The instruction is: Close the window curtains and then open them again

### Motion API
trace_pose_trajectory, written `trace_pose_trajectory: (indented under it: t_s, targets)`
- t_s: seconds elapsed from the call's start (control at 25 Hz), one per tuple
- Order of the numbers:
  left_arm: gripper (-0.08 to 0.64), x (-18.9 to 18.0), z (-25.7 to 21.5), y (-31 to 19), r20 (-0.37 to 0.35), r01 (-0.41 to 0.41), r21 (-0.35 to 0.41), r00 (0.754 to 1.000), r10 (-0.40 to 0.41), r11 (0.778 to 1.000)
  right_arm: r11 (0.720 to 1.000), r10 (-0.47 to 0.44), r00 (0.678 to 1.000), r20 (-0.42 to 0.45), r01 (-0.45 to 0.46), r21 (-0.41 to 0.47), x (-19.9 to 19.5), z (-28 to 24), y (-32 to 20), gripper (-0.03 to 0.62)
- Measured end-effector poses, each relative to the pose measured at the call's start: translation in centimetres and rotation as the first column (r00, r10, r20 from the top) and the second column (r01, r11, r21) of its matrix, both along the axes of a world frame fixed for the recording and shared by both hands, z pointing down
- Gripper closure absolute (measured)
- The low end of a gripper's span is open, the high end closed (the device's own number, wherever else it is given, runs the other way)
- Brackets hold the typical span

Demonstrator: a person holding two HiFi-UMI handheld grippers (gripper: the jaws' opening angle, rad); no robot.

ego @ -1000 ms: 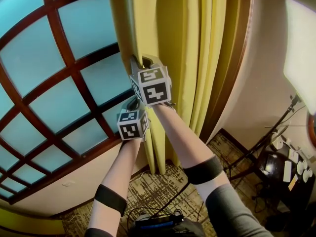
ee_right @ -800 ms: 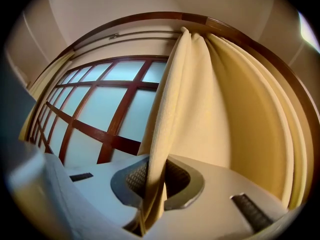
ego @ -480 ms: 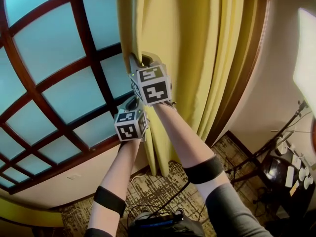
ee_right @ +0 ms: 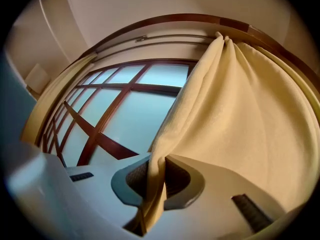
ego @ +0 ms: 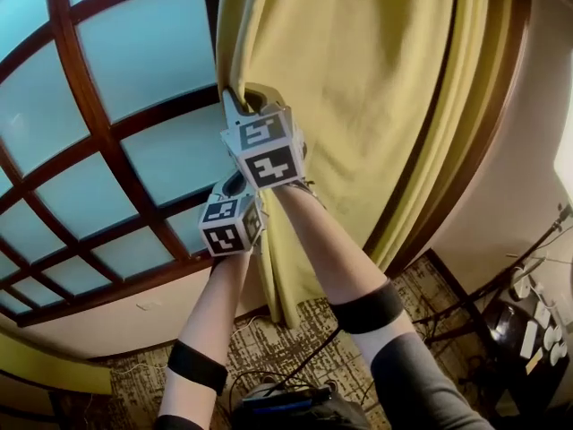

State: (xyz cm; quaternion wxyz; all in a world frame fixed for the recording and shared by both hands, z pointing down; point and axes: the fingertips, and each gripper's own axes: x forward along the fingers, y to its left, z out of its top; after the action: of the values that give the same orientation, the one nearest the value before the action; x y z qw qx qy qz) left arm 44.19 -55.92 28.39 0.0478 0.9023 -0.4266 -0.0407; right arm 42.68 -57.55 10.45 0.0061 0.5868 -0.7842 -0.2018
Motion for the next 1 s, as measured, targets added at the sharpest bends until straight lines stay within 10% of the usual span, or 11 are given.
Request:
trace_pose_trajectory:
  t_s: [1.0]
  targets:
    - [0.549, -22.4, -3.6, -0.1, -0.122, 0.235, 0.015, 0.965, -0.232, 0.972, 0.965, -0.222, 0.943, -0.248, 0.249, 0.082, -25.6, -2.4, 1.3, 0.565]
